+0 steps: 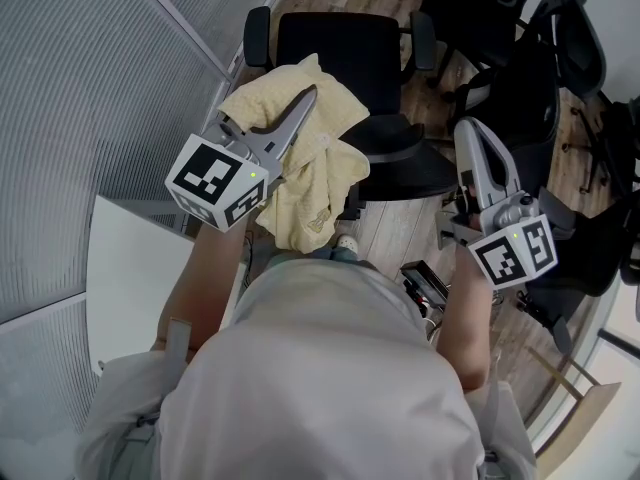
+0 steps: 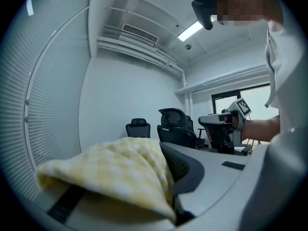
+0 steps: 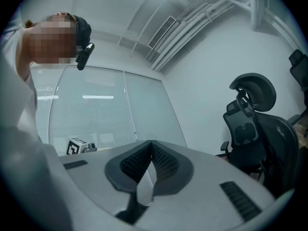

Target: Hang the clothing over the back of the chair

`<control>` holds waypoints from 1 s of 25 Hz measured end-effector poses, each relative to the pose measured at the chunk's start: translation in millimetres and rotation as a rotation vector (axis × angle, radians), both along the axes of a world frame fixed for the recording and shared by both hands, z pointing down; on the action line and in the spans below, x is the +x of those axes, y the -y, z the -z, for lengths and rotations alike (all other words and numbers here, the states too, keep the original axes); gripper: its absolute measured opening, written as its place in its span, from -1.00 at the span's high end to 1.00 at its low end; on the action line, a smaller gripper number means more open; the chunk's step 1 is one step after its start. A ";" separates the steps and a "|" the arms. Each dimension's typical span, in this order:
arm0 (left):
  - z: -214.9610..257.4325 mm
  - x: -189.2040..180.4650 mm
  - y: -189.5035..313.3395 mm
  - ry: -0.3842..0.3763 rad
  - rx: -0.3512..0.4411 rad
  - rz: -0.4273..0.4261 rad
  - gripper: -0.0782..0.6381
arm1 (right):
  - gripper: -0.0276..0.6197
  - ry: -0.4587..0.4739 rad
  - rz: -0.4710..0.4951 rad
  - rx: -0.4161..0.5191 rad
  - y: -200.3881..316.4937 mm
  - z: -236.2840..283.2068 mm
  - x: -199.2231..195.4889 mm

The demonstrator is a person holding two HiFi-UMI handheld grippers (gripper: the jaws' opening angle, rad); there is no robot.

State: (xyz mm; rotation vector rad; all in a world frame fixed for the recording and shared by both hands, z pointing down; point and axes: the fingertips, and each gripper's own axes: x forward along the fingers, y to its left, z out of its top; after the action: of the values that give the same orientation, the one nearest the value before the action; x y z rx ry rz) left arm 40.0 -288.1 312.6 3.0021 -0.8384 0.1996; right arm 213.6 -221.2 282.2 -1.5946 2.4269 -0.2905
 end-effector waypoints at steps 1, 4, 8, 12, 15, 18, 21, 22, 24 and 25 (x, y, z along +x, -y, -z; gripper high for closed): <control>-1.9 1.1 2.1 0.005 -0.003 0.000 0.72 | 0.85 -0.001 0.001 -0.001 0.3 -0.1 0.1; -8.9 5.9 7.2 0.044 -0.004 -0.008 0.72 | 0.85 -0.002 0.007 -0.004 0.9 0.9 0.6; -25.1 11.5 13.2 0.117 0.002 -0.020 0.72 | 0.85 -0.006 0.019 -0.010 1.6 -1.2 -2.4; -41.5 13.1 19.4 0.148 -0.041 -0.029 0.72 | 0.85 -0.006 0.028 -0.016 1.7 -4.3 -5.9; -55.1 13.5 23.5 0.187 -0.077 -0.032 0.72 | 0.85 -0.010 0.034 -0.019 1.8 -5.0 -6.5; -68.0 14.8 24.4 0.217 -0.113 -0.057 0.70 | 0.85 -0.014 0.037 -0.017 2.8 -4.6 -7.7; -76.1 16.8 20.9 0.224 -0.149 -0.106 0.58 | 0.85 -0.017 0.038 -0.016 3.1 -4.7 -10.0; -78.3 16.7 19.9 0.219 -0.165 -0.121 0.53 | 0.85 -0.018 0.039 -0.017 3.2 -5.3 -11.3; -82.2 15.4 19.3 0.206 -0.201 -0.140 0.46 | 0.85 -0.020 0.041 -0.017 3.4 -6.8 -13.9; -83.5 14.9 19.4 0.199 -0.219 -0.146 0.44 | 0.85 -0.021 0.043 -0.018 3.5 -7.1 -14.8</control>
State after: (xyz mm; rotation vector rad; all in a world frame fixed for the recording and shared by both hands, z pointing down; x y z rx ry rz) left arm 55.0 -307.5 396.1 2.8675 -0.5642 0.5621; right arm 198.8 -224.7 289.3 -1.5621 2.4832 -0.3051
